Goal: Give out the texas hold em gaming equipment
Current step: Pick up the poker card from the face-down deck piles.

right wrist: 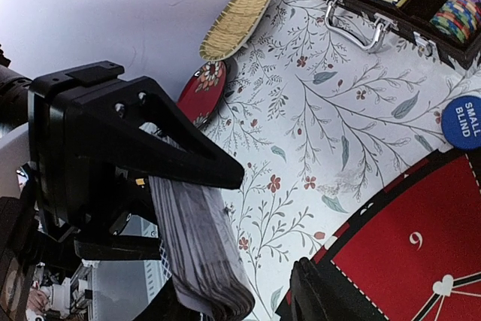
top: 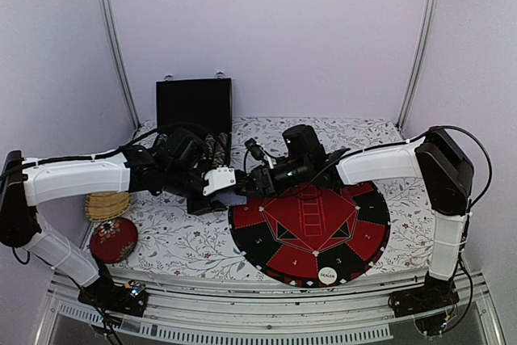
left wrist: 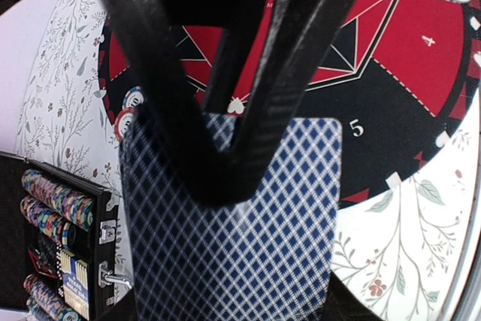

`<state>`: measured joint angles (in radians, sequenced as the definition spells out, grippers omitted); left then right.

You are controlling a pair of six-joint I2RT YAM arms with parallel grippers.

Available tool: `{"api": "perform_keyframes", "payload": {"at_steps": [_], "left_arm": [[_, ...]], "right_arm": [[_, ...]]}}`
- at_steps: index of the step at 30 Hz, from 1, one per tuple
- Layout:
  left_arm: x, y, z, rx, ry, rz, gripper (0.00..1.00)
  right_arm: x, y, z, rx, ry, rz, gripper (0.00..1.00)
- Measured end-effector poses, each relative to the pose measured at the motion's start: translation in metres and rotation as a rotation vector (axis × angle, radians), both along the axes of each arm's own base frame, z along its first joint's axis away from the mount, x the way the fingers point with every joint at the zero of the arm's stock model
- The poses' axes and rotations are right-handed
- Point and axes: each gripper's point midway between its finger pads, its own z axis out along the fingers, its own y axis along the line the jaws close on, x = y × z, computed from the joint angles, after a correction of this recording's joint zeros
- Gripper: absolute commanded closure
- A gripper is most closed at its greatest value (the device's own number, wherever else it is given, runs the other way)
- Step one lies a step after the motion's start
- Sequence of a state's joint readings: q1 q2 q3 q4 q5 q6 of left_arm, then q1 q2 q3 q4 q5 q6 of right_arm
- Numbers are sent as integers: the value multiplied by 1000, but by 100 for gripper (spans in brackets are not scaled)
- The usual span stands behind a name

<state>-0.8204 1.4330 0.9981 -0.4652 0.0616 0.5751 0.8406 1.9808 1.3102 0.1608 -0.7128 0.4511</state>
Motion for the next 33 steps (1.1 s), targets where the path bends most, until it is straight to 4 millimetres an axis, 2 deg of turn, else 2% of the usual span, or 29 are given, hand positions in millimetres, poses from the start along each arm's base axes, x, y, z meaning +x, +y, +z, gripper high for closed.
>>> {"api": "perform_keyframes", "payload": {"at_steps": [4, 9, 19, 33], "left_arm": [[1, 1, 0, 1, -3, 6, 46], [2, 2, 0, 4, -5, 10, 45], [3, 7, -5, 18, -3, 21, 46], [6, 10, -5, 20, -5, 34, 46]], "right_arm": [[-1, -6, -1, -21, -2, -15, 67], [0, -9, 3, -29, -20, -24, 72], [-2, -12, 3, -38, -15, -21, 95], [-8, -21, 19, -58, -34, -20, 98]]}}
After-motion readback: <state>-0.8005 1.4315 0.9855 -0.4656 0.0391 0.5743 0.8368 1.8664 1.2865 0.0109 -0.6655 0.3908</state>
